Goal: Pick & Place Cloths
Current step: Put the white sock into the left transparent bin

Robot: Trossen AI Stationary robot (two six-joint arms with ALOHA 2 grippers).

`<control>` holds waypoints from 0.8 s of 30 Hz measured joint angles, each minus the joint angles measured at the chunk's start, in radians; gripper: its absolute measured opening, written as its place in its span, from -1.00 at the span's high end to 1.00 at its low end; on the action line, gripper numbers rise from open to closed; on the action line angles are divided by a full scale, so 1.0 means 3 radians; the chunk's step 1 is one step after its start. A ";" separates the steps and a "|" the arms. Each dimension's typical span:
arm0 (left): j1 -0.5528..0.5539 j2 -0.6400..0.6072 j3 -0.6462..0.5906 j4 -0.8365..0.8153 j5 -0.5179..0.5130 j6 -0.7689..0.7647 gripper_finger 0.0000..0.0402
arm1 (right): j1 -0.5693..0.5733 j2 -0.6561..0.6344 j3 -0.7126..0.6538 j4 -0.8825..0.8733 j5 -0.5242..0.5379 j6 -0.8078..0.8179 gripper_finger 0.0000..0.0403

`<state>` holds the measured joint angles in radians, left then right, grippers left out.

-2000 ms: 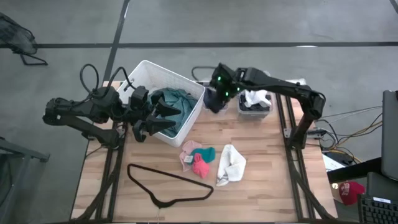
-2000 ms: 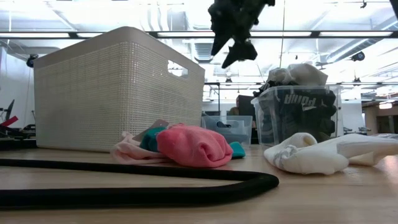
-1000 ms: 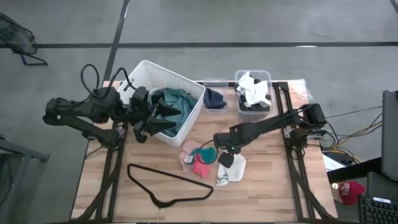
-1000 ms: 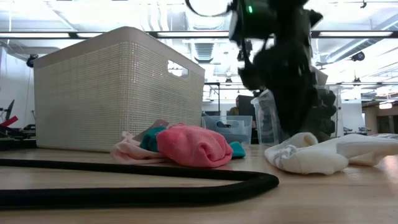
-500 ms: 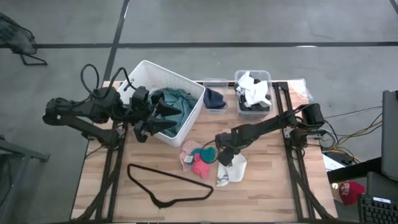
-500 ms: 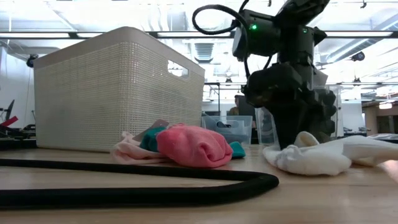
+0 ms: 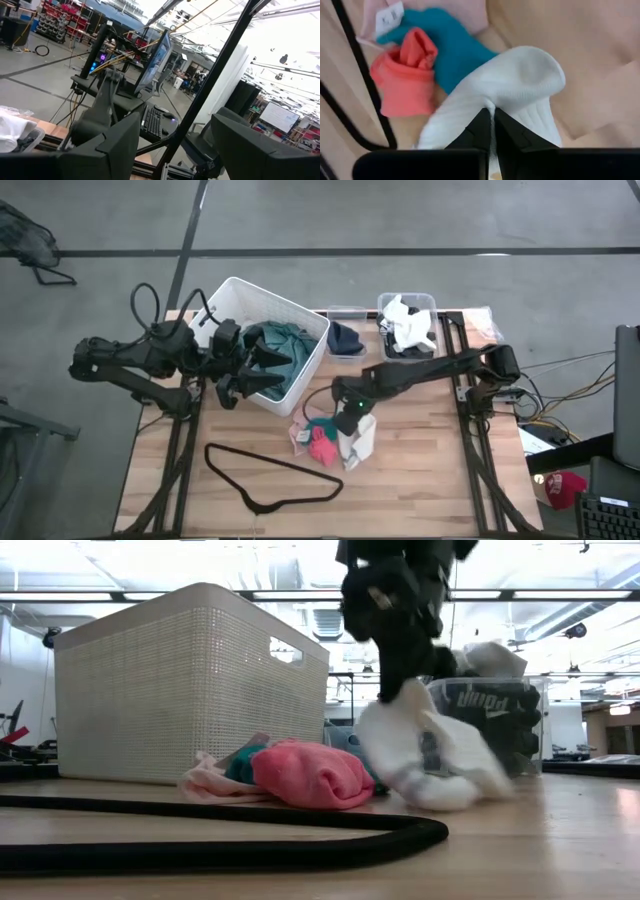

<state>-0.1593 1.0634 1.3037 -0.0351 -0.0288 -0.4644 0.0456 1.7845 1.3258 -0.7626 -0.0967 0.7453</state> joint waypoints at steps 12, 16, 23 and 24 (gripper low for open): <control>0.0000 0.0000 0.0000 -0.0014 0.0002 0.0036 -0.25 | -0.0259 -0.0011 0.1413 -0.1219 0.0840 -0.0507 0.96; 0.0000 0.0000 0.0000 -0.0014 0.0003 0.0037 -0.25 | -0.0505 -0.0013 0.1826 -0.1296 0.1070 -0.0633 0.96; 0.0000 0.0000 0.0000 -0.0013 0.0004 -0.0082 -0.25 | -0.1117 -0.0013 0.2425 -0.1273 0.1464 -0.0915 0.96; 0.0000 0.0000 0.0000 -0.0013 0.0004 -0.0092 -0.25 | -0.1228 -0.0011 0.2466 -0.1224 0.1468 -0.0936 0.96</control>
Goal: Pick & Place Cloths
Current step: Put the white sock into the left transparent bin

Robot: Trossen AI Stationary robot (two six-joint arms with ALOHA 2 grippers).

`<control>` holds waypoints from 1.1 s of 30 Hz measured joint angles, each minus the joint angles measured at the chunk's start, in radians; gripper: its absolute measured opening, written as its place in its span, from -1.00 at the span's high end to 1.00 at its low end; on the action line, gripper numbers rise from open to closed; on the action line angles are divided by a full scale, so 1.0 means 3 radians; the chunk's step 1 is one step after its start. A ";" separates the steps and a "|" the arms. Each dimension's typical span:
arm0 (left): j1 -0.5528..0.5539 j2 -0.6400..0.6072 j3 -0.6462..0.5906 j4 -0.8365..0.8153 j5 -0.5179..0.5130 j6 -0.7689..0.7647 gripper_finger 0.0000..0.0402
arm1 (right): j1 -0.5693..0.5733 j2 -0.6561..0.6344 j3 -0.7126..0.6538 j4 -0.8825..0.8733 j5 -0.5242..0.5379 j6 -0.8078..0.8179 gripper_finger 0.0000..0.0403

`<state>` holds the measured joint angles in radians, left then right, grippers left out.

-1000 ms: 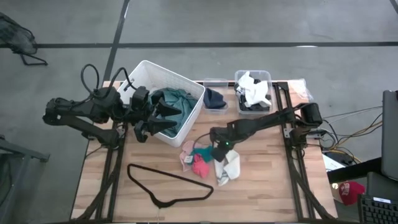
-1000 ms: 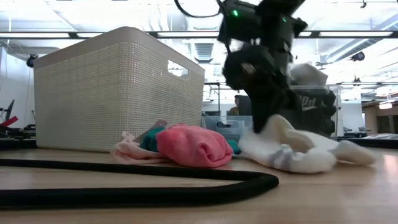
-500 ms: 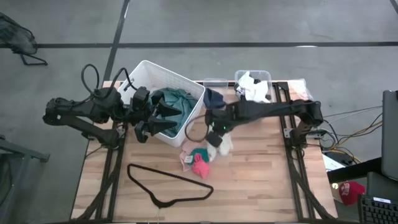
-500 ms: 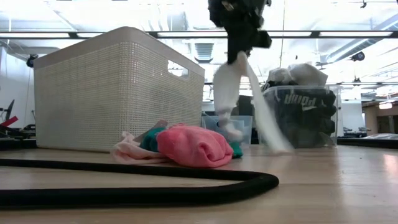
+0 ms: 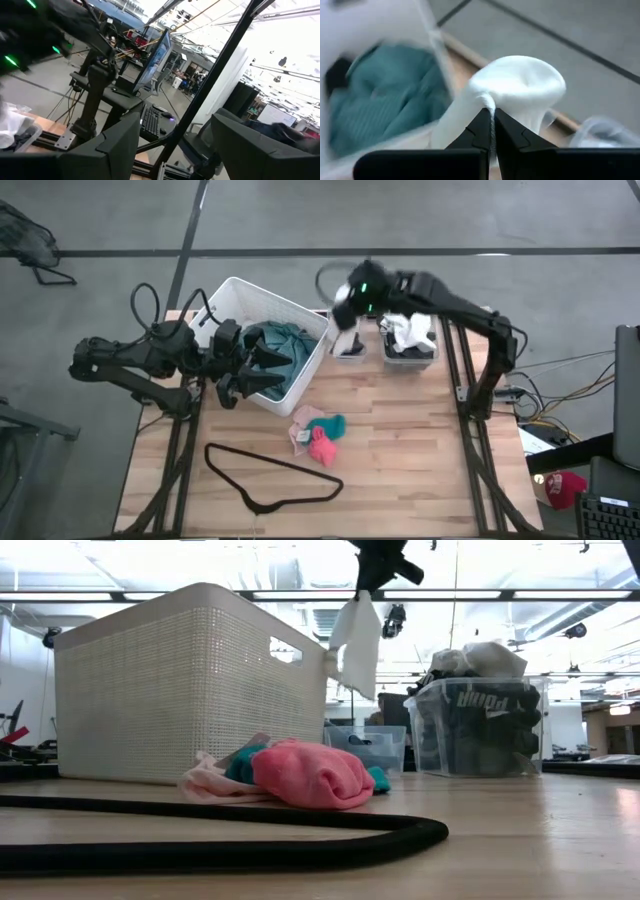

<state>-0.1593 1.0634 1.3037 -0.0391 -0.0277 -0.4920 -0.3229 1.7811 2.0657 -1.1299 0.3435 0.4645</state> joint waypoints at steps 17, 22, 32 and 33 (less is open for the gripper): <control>0.0000 0.0000 0.0000 -0.0155 0.0001 -0.0079 -0.25 | -0.0746 0.0032 -0.0620 0.0684 -0.0638 0.0476 0.96; -0.0001 0.0000 0.0000 -0.0173 0.0001 -0.0087 -0.25 | -0.0687 0.0032 -0.1036 0.0777 -0.0709 0.0541 0.96; 0.0000 0.0000 0.0000 -0.0170 0.0001 -0.0075 -0.25 | -0.0653 0.0032 -0.1768 0.1039 -0.0966 0.0864 0.85; 0.0000 0.0000 0.0000 -0.0170 0.0001 -0.0073 -0.25 | -0.0640 0.0032 -0.1780 0.1046 -0.0989 0.0872 0.81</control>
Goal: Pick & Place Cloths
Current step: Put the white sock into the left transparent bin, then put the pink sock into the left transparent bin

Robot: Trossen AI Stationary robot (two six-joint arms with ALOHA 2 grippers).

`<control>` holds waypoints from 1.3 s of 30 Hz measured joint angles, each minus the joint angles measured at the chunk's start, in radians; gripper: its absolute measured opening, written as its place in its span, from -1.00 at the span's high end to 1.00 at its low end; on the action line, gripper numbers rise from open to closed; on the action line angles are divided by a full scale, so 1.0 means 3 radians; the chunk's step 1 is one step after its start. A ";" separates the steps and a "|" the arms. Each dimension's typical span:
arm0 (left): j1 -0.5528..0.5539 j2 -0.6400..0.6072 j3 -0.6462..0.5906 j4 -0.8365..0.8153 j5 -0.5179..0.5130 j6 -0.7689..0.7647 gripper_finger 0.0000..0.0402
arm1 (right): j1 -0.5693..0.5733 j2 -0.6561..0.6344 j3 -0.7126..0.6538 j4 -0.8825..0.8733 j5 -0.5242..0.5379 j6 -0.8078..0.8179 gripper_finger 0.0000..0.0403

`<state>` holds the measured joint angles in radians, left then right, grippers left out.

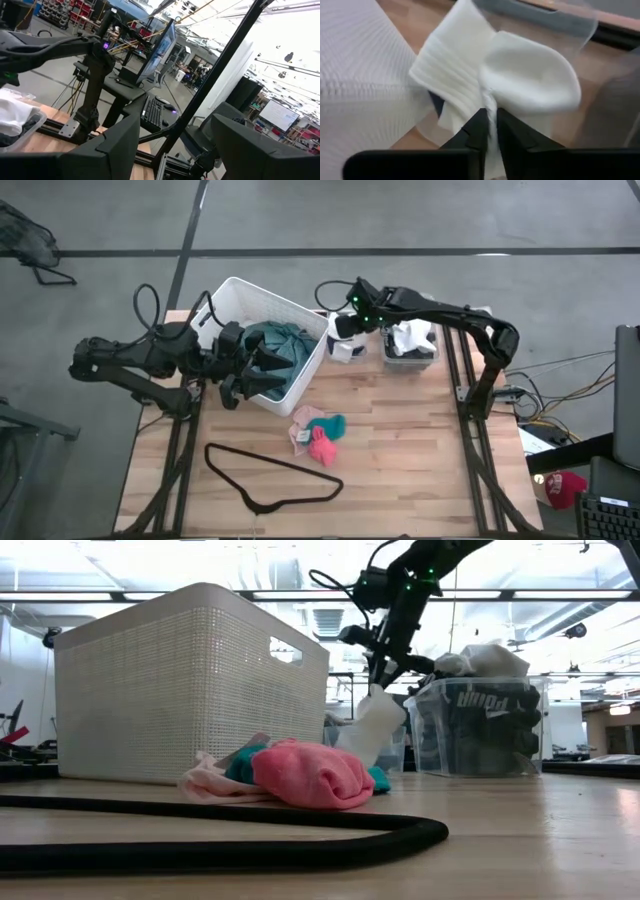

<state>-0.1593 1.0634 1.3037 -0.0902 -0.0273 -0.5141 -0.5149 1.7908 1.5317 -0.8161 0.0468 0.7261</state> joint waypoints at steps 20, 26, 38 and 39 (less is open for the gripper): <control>0.0000 0.0000 0.0000 0.0000 0.0003 -0.0037 -0.25 | 0.0880 -0.0027 0.0699 -0.0540 -0.0071 -0.0894 -0.07; 0.0000 -0.0001 0.0000 0.0000 0.0031 -0.0047 -0.25 | 0.1435 -0.0037 0.0594 -0.0581 -0.0083 -0.1002 -0.13; 0.0001 0.0000 0.0000 0.0000 -0.0005 0.0025 -0.25 | 0.2246 -0.0014 -0.0174 0.0314 -0.0359 -0.1264 -0.15; 0.0001 0.0000 0.0000 -0.0001 -0.0005 0.0024 -0.25 | 0.2273 -0.0014 -0.0280 0.0477 -0.0365 -0.1233 -0.13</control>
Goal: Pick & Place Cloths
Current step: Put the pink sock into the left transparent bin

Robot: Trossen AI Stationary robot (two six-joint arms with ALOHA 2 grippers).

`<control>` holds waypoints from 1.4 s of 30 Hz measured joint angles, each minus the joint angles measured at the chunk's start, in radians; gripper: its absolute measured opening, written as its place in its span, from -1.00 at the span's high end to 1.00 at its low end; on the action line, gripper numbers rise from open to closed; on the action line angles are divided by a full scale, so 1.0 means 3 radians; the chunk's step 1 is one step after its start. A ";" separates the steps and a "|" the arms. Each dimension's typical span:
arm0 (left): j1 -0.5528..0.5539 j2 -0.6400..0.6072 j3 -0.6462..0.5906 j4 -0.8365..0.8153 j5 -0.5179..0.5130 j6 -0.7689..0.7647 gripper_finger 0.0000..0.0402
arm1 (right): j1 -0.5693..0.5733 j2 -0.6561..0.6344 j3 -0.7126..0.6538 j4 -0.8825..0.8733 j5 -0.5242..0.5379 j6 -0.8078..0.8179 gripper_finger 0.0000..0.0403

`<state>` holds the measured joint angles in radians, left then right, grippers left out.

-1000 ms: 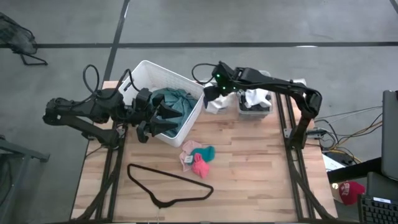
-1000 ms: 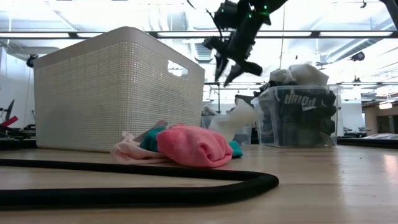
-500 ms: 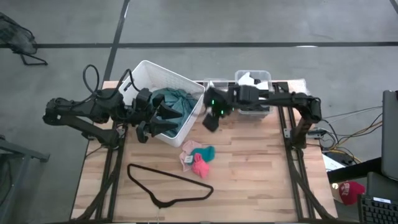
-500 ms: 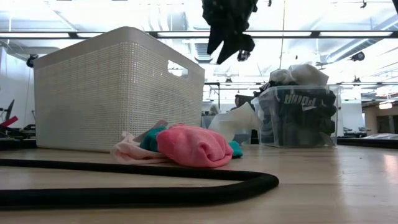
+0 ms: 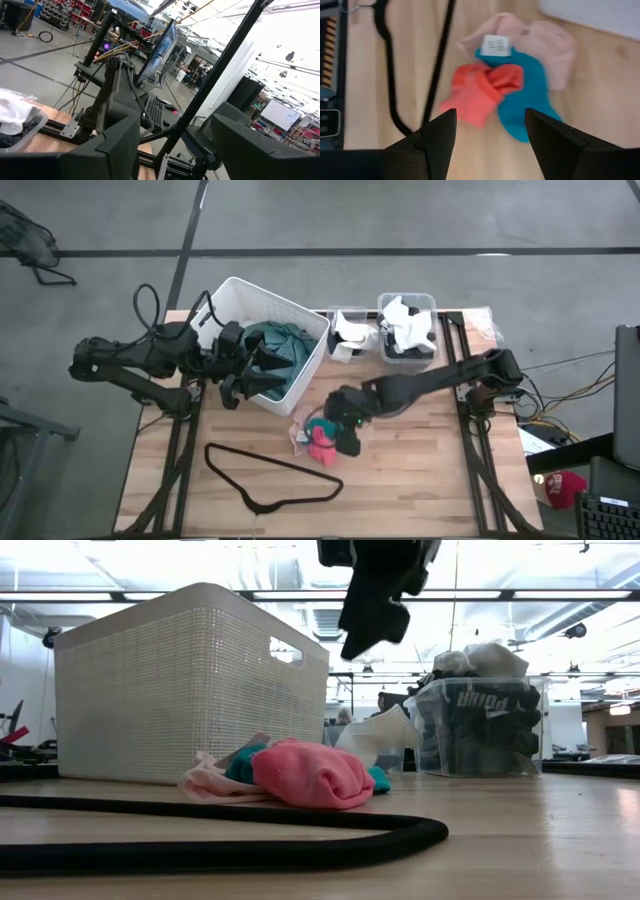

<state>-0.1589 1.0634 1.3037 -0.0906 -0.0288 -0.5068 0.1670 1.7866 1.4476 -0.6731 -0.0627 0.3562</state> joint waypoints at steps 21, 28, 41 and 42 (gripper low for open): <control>0.0001 0.0001 0.0000 -0.0055 -0.0196 -0.0098 -0.25 | 0.0195 0.0370 -0.1189 0.2005 -0.0057 0.0688 -0.04; 0.0001 0.0003 0.0000 -0.0060 -0.0282 -0.0108 -0.25 | 0.0179 0.0829 -0.0687 0.1833 -0.0055 0.0804 0.11; 0.0001 0.0006 0.0000 -0.0093 -0.0291 -0.0173 -0.25 | 0.0124 0.0845 0.0212 0.0532 -0.0050 0.0470 0.90; 0.0001 0.0006 0.0000 -0.0100 -0.0291 -0.0173 -0.25 | 0.0114 0.0794 0.0249 0.0489 -0.0013 0.0448 0.90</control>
<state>-0.1585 1.0653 1.3037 -0.1205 -0.1162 -0.5587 0.2011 2.0249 1.5223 -0.5264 -0.0665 0.4906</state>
